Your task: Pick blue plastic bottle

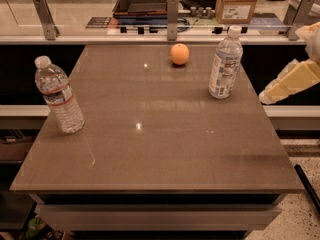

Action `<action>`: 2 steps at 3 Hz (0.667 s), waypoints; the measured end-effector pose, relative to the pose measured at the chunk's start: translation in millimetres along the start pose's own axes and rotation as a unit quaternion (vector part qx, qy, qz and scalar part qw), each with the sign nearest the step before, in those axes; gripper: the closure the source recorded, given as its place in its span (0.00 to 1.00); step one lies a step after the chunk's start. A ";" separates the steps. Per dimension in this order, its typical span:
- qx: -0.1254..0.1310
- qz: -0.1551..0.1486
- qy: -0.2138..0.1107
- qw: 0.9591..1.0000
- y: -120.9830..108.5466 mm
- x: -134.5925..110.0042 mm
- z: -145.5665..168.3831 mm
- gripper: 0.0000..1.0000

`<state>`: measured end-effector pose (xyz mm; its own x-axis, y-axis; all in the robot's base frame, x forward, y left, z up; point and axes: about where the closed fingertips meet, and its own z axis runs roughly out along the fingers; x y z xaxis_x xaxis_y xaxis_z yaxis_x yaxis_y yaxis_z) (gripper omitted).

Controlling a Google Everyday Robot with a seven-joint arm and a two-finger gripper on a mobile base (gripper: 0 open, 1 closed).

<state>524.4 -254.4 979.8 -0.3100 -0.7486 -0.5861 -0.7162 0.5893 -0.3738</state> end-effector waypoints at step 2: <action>0.019 0.047 -0.107 0.993 -21.5 -12.8 56.2 0.00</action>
Offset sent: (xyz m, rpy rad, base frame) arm 0.0869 0.0232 -0.0426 0.3403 -0.1847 -0.0048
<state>579.0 -240.4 954.9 -0.2309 -0.6107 -0.7574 -0.6651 0.6672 -0.3353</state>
